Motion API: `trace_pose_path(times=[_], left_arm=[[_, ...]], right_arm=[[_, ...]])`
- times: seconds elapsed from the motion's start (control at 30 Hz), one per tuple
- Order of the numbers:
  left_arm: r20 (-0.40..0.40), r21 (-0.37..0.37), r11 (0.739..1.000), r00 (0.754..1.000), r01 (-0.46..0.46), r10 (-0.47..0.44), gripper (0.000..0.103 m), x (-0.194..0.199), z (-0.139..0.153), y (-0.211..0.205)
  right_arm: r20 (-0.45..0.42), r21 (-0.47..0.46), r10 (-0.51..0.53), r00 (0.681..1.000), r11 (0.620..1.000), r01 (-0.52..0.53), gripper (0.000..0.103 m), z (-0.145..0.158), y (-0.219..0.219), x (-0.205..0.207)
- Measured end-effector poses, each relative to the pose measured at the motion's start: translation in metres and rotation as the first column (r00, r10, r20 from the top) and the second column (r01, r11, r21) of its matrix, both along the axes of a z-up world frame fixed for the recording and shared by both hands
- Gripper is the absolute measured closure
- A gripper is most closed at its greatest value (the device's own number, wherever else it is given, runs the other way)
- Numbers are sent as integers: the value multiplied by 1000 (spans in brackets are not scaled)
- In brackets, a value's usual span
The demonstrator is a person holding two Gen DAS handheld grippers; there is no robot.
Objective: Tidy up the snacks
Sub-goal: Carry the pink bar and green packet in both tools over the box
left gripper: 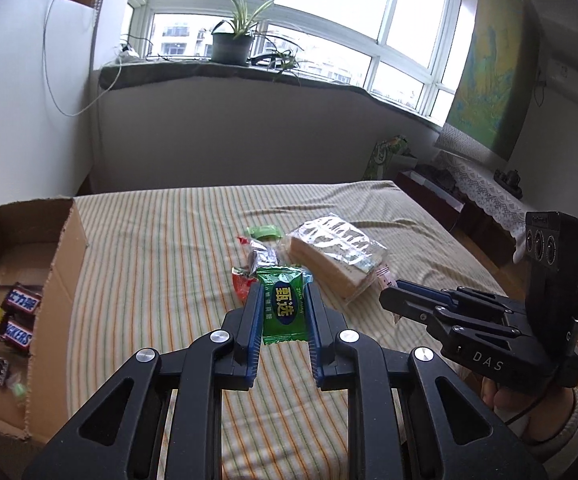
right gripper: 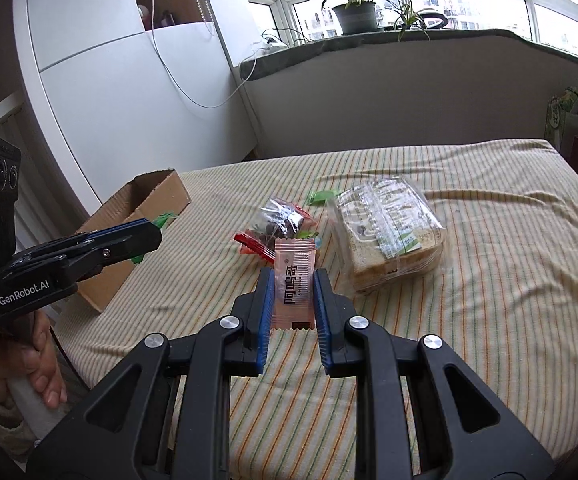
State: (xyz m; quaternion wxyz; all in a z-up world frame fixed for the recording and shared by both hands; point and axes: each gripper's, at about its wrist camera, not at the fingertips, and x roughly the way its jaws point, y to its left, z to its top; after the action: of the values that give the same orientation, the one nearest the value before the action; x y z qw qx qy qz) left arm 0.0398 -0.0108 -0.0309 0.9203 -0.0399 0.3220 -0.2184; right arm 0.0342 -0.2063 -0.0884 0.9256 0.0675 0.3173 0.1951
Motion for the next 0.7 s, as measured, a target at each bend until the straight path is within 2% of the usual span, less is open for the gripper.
trace_pose_path(times=[0.37, 0.7], left_arm=[[67, -28, 999, 997, -32, 34, 85, -34, 19, 19], [75, -78, 990, 990, -115, 120, 85, -35, 14, 69]], right_arm=[[68, -26, 12, 998, 1000, -11, 83, 28, 14, -30], [75, -74, 74, 994, 995, -68, 83, 39, 56, -26]])
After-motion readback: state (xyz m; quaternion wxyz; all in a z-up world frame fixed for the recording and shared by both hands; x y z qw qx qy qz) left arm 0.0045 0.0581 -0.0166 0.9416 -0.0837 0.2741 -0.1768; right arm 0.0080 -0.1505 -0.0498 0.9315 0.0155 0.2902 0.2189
